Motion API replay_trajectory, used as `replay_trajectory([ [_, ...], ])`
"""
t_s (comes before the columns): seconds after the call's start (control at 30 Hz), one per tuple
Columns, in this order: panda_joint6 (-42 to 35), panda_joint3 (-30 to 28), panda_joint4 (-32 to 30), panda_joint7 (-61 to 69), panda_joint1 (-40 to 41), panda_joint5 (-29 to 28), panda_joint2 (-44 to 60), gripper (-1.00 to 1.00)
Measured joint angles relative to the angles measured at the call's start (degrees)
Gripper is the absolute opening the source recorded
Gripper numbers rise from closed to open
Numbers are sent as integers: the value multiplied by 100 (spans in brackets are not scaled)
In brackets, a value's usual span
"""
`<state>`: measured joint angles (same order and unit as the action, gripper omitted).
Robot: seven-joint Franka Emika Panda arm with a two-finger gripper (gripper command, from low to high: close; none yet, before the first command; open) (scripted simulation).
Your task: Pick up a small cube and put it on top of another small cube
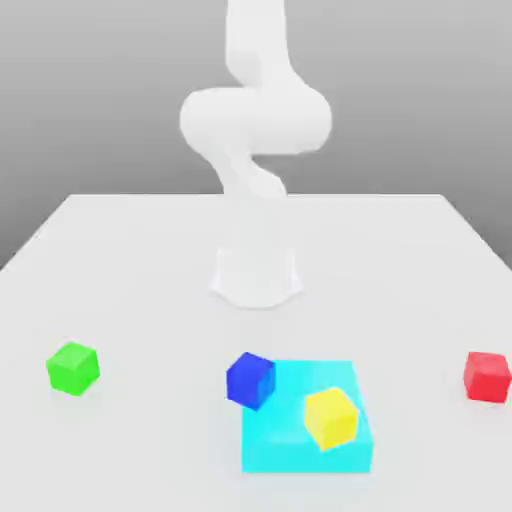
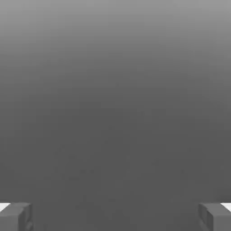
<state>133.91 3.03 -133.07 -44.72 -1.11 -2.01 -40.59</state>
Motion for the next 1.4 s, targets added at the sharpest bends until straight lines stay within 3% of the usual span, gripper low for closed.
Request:
replay_trajectory([
  [0.53, 1378, 1665, -832, 769, -944, -1245, 3377, 0],
  [0.83, 2229, 2345, -1327, 1632, -1814, -1326, 5107, 0],
  [0.93, 2559, 2189, -1283, 1451, -2042, -1692, 5623, 0],
  [1.07, 3033, 1539, -1119, 951, -2570, -2365, 6293, 0],
  [1.1, 3109, 1428, -1090, 861, -2657, -2486, 6406, -100],
  [1.3, 3143, 1375, -1074, 806, -2699, -2554, 6463, -100],
  [1.4, 2926, 1717, -1154, 1029, -2419, -2263, 6158, -100],
])
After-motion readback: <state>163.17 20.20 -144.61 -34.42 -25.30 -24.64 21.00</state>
